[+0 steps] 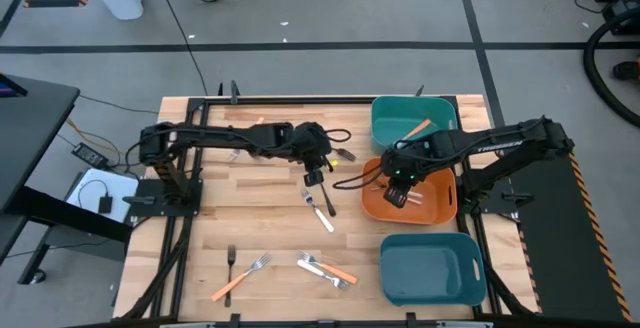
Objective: Sort silverware by color (type)
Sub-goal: Adjust the black fork, then put the black fork into the blue bin
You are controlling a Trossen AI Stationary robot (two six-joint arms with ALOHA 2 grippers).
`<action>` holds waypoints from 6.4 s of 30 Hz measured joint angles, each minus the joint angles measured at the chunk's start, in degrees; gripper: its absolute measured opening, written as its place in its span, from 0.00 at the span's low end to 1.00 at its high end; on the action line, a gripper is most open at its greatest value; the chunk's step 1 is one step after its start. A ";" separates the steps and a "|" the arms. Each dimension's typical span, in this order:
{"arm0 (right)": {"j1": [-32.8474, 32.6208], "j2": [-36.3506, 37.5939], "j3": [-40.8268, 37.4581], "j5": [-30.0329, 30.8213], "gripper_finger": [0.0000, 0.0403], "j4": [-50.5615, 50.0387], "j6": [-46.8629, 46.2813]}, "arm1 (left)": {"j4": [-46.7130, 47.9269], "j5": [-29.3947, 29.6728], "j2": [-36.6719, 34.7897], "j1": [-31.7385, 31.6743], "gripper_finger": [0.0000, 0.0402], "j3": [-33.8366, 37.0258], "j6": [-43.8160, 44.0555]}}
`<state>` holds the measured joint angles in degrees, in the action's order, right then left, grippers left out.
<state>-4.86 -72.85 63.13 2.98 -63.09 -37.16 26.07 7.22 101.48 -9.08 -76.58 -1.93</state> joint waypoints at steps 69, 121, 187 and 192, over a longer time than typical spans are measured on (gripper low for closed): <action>12.22 0.04 0.00 2.05 0.26 3.06 27.88 | 5.00 4.45 15.90 6.51 0.24 -0.26 82.13; 12.24 0.04 0.00 1.88 0.26 5.01 29.39 | 45.77 17.31 9.08 -4.22 0.24 0.17 67.50; 12.26 0.04 0.00 2.07 0.26 10.45 29.28 | 54.21 22.16 14.94 -0.52 0.01 -0.61 45.00; 12.63 0.04 0.00 2.08 0.26 11.62 30.00 | 55.39 20.11 10.71 1.58 0.01 -3.81 45.06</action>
<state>7.77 -72.82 63.13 5.06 -51.47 -7.16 81.46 27.33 112.20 -7.50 -80.38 43.13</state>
